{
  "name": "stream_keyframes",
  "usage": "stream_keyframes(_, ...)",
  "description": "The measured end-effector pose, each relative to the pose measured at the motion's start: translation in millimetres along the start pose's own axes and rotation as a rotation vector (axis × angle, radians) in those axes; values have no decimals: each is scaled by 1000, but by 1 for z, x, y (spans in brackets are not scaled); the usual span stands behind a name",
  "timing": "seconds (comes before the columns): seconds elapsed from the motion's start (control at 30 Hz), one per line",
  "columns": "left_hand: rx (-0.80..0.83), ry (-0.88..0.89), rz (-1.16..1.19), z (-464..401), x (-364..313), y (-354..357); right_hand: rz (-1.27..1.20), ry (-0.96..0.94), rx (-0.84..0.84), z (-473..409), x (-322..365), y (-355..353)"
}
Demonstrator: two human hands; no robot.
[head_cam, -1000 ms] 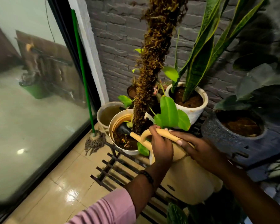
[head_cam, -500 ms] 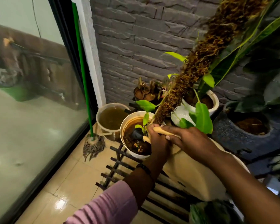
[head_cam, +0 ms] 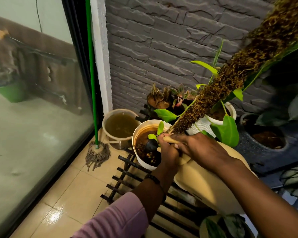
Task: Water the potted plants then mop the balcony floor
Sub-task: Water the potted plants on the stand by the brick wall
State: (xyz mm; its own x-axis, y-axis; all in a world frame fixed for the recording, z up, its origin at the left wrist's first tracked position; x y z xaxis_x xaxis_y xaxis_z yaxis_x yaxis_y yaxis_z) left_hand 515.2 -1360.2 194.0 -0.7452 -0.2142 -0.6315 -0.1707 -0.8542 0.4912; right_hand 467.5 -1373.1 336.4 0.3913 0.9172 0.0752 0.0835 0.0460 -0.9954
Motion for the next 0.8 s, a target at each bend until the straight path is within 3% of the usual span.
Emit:
stream_keyframes(0.27,-1,-29,34,1,-6,0,-5,16,-28,-2,0,1)
stream_keyframes(0.5,-39,128,-127,10,-10,4,-33,11,-23,3,-9,1)
stream_keyframes(0.67,-100,42,-133,20,-6,4,-99,14,-65,10,-17,-3)
stream_keyframes(0.8,-62,195,-272,31,-15,12,-187,48,-121,20,-30,-4)
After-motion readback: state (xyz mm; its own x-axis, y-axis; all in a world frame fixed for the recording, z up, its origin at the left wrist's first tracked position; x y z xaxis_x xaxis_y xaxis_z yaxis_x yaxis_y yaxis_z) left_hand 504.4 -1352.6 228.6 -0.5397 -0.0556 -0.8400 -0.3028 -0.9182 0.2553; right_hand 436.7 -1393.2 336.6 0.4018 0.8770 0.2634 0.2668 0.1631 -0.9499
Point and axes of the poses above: each hand's wrist, its own z-axis away from the middle knuckle, its own y-axis out of the palm, x = y × z, the point moved 7 cm from there along -z, towards the middle knuckle, and after that the axes turned 14 degrees about -x, right-handed, at the moved point
